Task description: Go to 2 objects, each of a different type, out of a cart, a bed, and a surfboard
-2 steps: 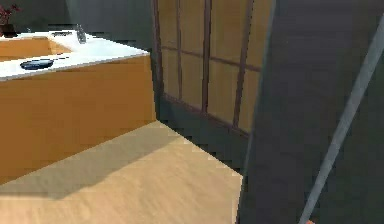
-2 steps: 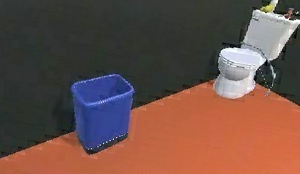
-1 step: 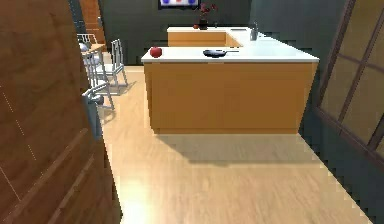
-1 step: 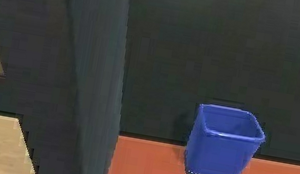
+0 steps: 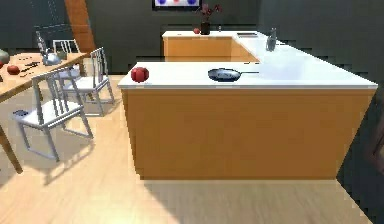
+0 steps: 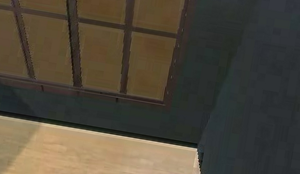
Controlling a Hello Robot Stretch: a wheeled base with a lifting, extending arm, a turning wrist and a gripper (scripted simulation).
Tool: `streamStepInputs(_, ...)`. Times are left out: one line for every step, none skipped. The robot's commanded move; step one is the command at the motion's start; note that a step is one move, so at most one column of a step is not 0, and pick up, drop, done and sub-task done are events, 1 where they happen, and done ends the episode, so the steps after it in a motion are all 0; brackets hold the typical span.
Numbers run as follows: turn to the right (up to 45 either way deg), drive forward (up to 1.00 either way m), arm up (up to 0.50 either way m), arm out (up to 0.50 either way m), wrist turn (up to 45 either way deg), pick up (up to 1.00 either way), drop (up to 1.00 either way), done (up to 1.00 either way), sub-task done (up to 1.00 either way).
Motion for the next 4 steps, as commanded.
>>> streamStepInputs(0.0, 0.4, 0.0, 0.0, 0.0, 0.0, 0.0, 0.0, 0.0)
streamStepInputs(-30.0, 0.0, 0.0, 0.0, 0.0, 0.0, 0.0, 0.0, 0.0)
streamStepInputs(0.0, 0.55, 0.0, 0.0, 0.0, 0.0, 0.0, 0.0, 0.0)
streamStepInputs(-45.0, 0.0, 0.0, 0.0, 0.0, 0.0, 0.0, 0.0, 0.0)
